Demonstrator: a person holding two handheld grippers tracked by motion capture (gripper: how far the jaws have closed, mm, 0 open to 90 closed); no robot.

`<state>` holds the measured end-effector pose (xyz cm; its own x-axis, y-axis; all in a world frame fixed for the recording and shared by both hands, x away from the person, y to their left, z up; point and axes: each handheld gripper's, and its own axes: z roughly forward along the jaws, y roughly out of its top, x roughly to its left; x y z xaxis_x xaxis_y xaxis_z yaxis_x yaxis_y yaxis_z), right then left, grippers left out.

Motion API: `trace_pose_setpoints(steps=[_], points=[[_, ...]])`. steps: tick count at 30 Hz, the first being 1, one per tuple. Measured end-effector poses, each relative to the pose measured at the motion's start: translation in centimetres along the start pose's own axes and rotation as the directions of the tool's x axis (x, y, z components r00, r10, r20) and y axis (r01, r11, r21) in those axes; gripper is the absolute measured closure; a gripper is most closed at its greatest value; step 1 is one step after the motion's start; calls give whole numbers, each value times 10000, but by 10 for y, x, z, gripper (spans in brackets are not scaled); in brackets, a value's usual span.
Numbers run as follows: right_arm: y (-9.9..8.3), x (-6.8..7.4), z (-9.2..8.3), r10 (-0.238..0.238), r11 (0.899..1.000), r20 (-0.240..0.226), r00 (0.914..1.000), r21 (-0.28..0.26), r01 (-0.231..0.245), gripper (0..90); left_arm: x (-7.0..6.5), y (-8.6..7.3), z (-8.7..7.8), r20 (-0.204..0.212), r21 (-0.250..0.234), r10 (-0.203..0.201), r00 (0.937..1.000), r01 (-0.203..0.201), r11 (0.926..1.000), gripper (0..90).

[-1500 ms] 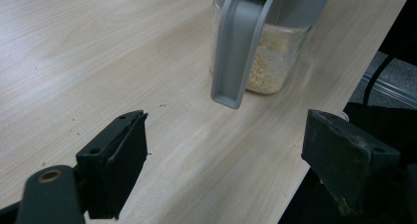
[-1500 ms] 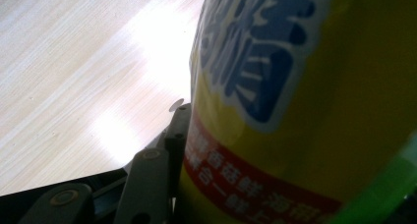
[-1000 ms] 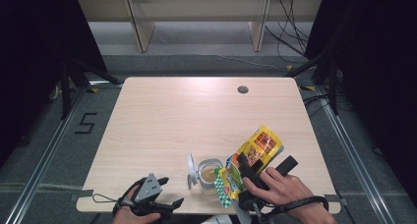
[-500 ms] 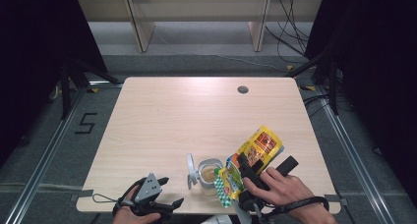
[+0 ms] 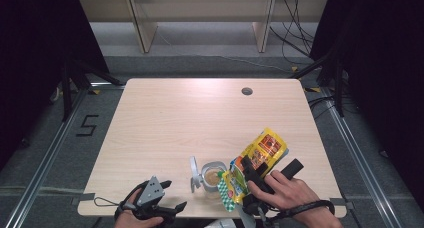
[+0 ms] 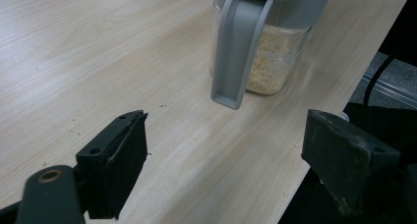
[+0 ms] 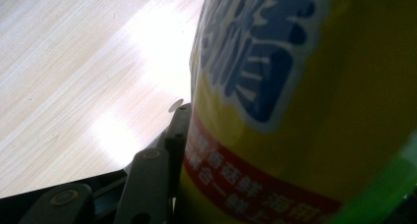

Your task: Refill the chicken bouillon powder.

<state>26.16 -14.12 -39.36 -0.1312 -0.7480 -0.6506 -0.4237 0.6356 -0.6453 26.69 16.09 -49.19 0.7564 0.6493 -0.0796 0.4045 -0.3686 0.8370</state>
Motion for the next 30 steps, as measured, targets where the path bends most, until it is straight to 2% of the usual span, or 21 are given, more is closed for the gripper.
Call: trace_pose_setpoints(steps=[11,12,19,22,23,25,26,27,28,29,30], points=[[-1,1,-1,47,10000,-47,10000,67,-47,606,0,0,1,53,15,-107,9999,107,9999,166],[-2,1,-1,48,10000,-50,10000,65,-48,606,0,0,0,39,105,-10,10000,10,9999,166],[-2,2,-1,153,9999,78,9999,73,-153,606,0,0,0,57,17,-101,9999,101,9999,166],[-2,2,-1,219,9998,-1,9998,-21,-219,605,-1,0,1,22,-61,-135,9999,136,9999,166],[-3,3,-1,340,9994,25,9994,-84,-339,605,2,0,-1,-84,165,120,9999,-119,9998,166],[-3,5,-1,427,9990,167,9990,-101,-425,606,2,0,-1,-92,185,165,9998,-164,9997,166],[-3,8,-2,852,9964,90,9963,-17,-852,606,0,0,1,17,-56,-91,10000,91,9999,166],[-3,8,-2,880,9961,56,9961,5,-880,606,0,0,1,13,-54,-72,10000,72,10000,166],[-3,7,-1,684,9976,-29,9977,-74,-685,606,0,0,1,17,-56,-82,10000,82,10000,166],[-3,9,-2,893,9960,-59,9960,-51,-893,606,0,0,1,15,-58,-79,10000,79,10000,166],[-3,9,-2,911,9958,102,9958,-113,-909,606,0,0,1,15,-57,-91,10000,91,9999,166]])
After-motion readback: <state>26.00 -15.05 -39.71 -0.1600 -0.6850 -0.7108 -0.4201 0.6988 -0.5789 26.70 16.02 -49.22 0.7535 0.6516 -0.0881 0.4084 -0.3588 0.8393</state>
